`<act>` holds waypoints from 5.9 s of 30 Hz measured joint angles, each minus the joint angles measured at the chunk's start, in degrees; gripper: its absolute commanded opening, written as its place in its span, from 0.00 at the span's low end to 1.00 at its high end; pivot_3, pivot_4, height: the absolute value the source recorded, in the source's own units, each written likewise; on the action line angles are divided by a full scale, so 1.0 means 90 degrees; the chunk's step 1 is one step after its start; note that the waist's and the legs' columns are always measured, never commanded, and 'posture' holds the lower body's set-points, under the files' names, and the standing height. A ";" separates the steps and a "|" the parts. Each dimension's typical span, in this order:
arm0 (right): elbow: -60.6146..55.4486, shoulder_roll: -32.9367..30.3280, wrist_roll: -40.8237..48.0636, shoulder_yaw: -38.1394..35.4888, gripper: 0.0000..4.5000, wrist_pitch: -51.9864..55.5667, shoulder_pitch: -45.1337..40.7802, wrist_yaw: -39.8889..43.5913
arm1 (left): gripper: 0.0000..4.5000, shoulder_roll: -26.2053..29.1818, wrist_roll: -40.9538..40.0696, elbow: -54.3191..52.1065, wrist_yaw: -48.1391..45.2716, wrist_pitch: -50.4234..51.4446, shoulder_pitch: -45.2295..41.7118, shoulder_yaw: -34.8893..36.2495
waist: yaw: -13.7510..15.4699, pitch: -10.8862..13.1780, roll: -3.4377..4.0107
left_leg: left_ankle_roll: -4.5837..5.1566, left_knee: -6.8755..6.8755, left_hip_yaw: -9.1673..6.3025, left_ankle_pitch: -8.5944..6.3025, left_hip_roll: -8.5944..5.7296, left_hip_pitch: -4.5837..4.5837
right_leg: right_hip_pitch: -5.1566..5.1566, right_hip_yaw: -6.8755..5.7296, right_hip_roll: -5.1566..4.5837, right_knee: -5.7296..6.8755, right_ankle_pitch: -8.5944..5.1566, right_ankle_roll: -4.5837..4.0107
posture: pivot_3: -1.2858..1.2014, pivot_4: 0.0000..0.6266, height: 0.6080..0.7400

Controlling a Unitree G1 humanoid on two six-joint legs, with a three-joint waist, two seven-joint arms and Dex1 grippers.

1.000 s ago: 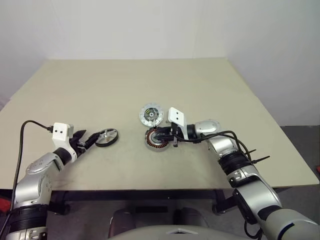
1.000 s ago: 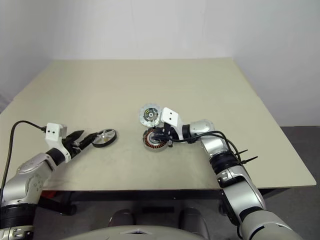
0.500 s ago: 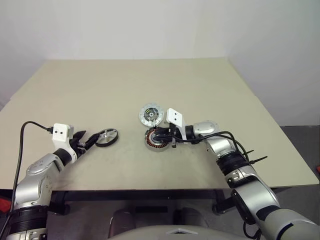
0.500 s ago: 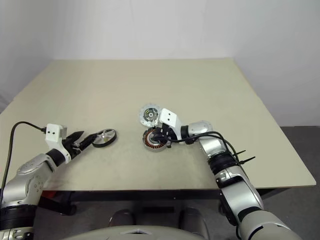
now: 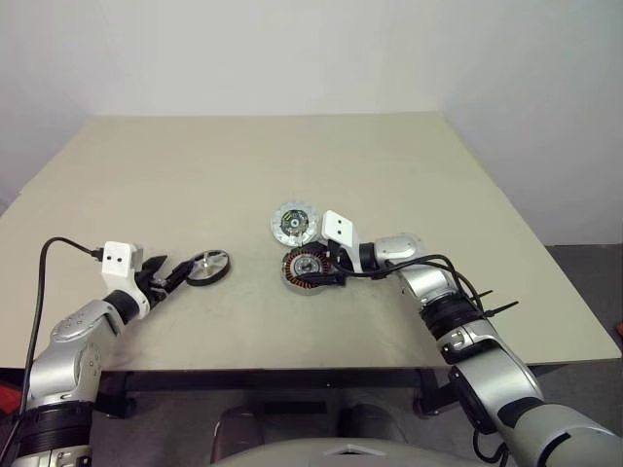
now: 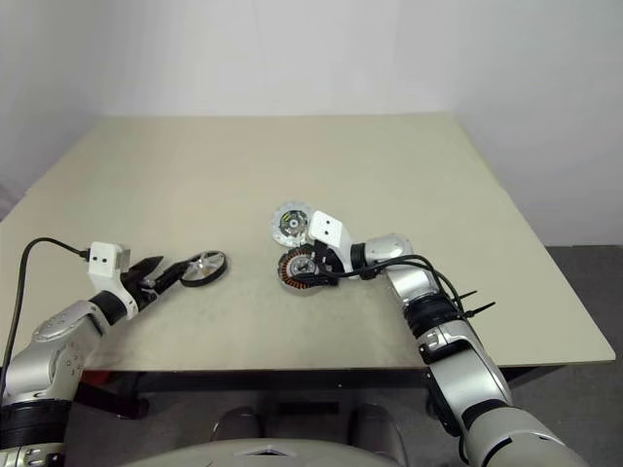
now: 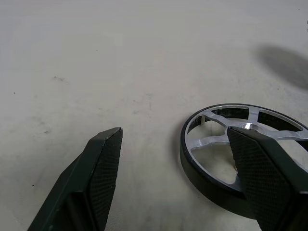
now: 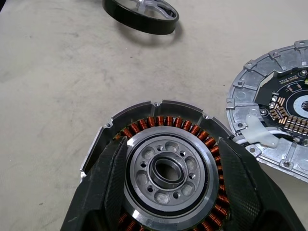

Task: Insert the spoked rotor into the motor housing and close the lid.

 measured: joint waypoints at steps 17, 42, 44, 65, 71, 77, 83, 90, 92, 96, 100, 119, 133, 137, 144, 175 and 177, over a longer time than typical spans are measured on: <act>-0.0131 0.0015 0.0212 -0.0130 0.33 0.0137 -0.0062 -0.0152 | 0.82 0.0000 0.0007 0.0004 0.0010 -0.0008 0.0010 0.0000 | 0.0001 0.0000 0.0000 | 0.0000 0.0000 0.0000 0.0000 0.0000 0.0000 | 0.0000 0.0000 0.0000 0.0001 0.0000 0.0000 | 0.52 0.00 1.00; -0.0326 -0.0157 0.0062 -0.0007 0.01 0.0057 0.0270 -0.0351 | 0.82 0.0012 0.0023 0.0020 0.0015 -0.0012 0.0022 0.0002 | 0.0001 -0.0004 -0.0006 | -0.0002 0.0002 0.0000 0.0001 0.0000 0.0016 | 0.0013 0.0001 0.0000 0.0003 0.0000 0.0000 | 0.52 0.00 1.00; -0.0285 -0.0152 0.0079 -0.0013 0.01 0.0023 0.0242 -0.0357 | 0.82 0.0013 0.0023 0.0020 0.0017 -0.0012 0.0023 0.0002 | 0.0000 -0.0004 -0.0006 | -0.0002 0.0002 0.0000 0.0001 0.0000 0.0016 | 0.0013 0.0001 0.0000 0.0003 0.0000 0.0000 | 0.52 0.00 1.00; -0.0252 -0.0088 0.0392 -0.0332 0.01 0.0040 0.0090 -0.0388 | 0.82 -0.0490 -0.0768 -0.0413 0.0689 0.1281 -0.0299 0.0173 | 0.0002 -0.0003 -0.0006 | -0.0002 0.0002 0.0000 0.0001 0.0000 0.0010 | 0.0012 0.0000 0.0001 0.0002 0.0001 -0.0001 | 0.52 0.00 1.00; -0.0254 -0.0099 0.0391 -0.0332 0.00 0.0040 0.0093 -0.0419 | 0.86 -0.0494 -0.0901 -0.0682 0.0716 0.1574 -0.0120 0.0176 | 0.0001 -0.0003 -0.0006 | -0.0002 0.0002 0.0000 0.0001 0.0000 0.0009 | 0.0012 0.0000 0.0000 0.0001 0.0000 0.0000 | 0.52 0.00 1.00; -0.0254 -0.0113 0.0389 -0.0331 0.00 0.0038 0.0094 -0.0422 | 1.00 -0.0562 -0.1245 -0.0957 0.1016 0.1912 0.0072 0.0512 | -0.0001 -0.0003 -0.0005 | -0.0002 0.0003 -0.0001 0.0002 -0.0001 0.0009 | 0.0012 0.0000 0.0000 0.0002 0.0000 -0.0001 | 0.52 0.00 1.00; -0.0253 -0.0121 0.0388 -0.0331 0.00 0.0038 0.0093 -0.0418 | 1.00 -0.0784 -0.2222 -0.0986 0.1626 0.2894 0.0057 0.1172 | 0.0001 -0.0003 -0.0006 | -0.0002 0.0004 0.0000 0.0001 -0.0001 0.0009 | 0.0012 0.0000 0.0001 0.0002 0.0000 -0.0001 | 0.52 0.00 1.00; -0.0253 -0.0125 0.0388 -0.0328 0.00 0.0035 0.0093 -0.0400 | 1.00 -0.1383 -0.3726 -0.1093 0.2481 0.4006 -0.0162 0.1537 | 0.0016 -0.0003 -0.0007 | -0.0001 0.0006 -0.0001 0.0001 -0.0002 0.0007 | 0.0012 -0.0001 0.0000 0.0002 0.0000 0.0000 | 0.52 0.00 1.00; -0.0253 -0.0124 0.0388 -0.0328 0.00 0.0035 0.0093 -0.0391 | 1.00 -0.1493 -0.4000 -0.1103 0.2690 0.4143 -0.0192 0.1538 | 0.0013 -0.0003 -0.0007 | -0.0001 0.0006 -0.0001 0.0002 -0.0002 0.0007 | 0.0012 -0.0002 0.0001 0.0002 0.0000 0.0000 | 0.52 0.00 1.00; -0.0253 -0.0123 0.0388 -0.0329 0.00 0.0035 0.0093 -0.0407 | 1.00 -0.1517 -0.4406 -0.1101 0.3060 0.4311 -0.0218 0.1550 | 0.0009 -0.0003 -0.0007 | -0.0001 0.0006 -0.0001 0.0001 -0.0002 0.0007 | 0.0012 -0.0002 0.0001 0.0001 0.0000 0.0000 | 0.52 0.00 1.00; -0.0251 -0.0121 0.0388 -0.0329 0.00 0.0033 0.0093 -0.0430 | 1.00 -0.1516 -0.4619 -0.1096 0.3299 0.4319 -0.0220 0.1548 | 0.0010 -0.0003 -0.0008 | -0.0001 0.0006 -0.0001 0.0002 -0.0002 0.0006 | 0.0012 -0.0003 0.0001 0.0001 -0.0001 0.0001 | 0.52 0.00 1.00; 0.0096 -0.0219 0.0391 -0.0398 0.00 0.0010 -0.0132 -0.0570 | 0.44 -0.1487 -0.4710 -0.0955 0.3515 0.3998 -0.0208 0.1481 | 0.0009 -0.0003 -0.0010 | -0.0001 0.0007 -0.0002 0.0002 -0.0002 0.0004 | 0.0012 -0.0004 0.0001 -0.0001 0.0000 0.0001 | 0.52 0.00 1.00; 0.0096 -0.0336 0.0529 -0.0604 0.00 0.0150 -0.0132 -0.0301 | 0.09 -0.1427 -0.4903 -0.0975 0.3347 0.3929 -0.0256 0.1368 | 0.0009 -0.0003 -0.0011 | -0.0001 0.0010 -0.0001 0.0002 -0.0002 0.0005 | 0.0013 -0.0004 0.0000 0.0002 0.0000 0.0001 | 0.52 0.00 1.00; -0.0020 -0.0588 0.0873 -0.0640 0.00 0.0497 -0.0130 0.0332 | 0.09 -0.1433 -0.5115 -0.1012 0.3336 0.3990 -0.0181 0.1258 | 0.0034 -0.0003 -0.0011 | 0.0001 0.0010 -0.0001 0.0001 -0.0003 0.0000 | 0.0013 -0.0004 0.0000 -0.0001 0.0000 0.0000 | 0.52 0.00 1.00; -0.0507 -0.1173 0.1256 -0.0603 0.00 0.0884 0.0116 0.1635 | 0.09 -0.1563 -0.5678 -0.1000 0.3441 0.4051 -0.0406 0.1018 | 0.0079 -0.0003 -0.0014 | 0.0002 0.0018 -0.0002 0.0002 -0.0002 0.0002 | 0.0016 -0.0006 -0.0001 0.0002 0.0000 0.0000 | 0.52 0.00 1.00; -0.0508 -0.1386 0.1207 -0.0566 0.00 0.0642 0.0428 0.1803 | 0.09 -0.2897 -0.6528 0.1560 0.3055 0.4276 -0.2297 0.0002 | 0.0271 -0.0002 -0.0015 | 0.0012 0.0056 -0.0002 -0.0003 -0.0003 -0.0009 | 0.0023 -0.0007 -0.0007 0.0009 0.0001 0.0001 | 0.52 0.00 1.00; -0.0508 -0.1418 0.1207 -0.0566 0.00 0.0638 0.0430 0.1799 | 0.09 -0.2892 -0.6486 0.1597 0.3055 0.4321 -0.2297 0.0000 | 0.0276 -0.0002 -0.0015 | 0.0012 0.0058 -0.0002 -0.0003 -0.0002 -0.0009 | 0.0023 -0.0007 -0.0007 0.0010 0.0001 0.0001 | 0.52 0.00 1.00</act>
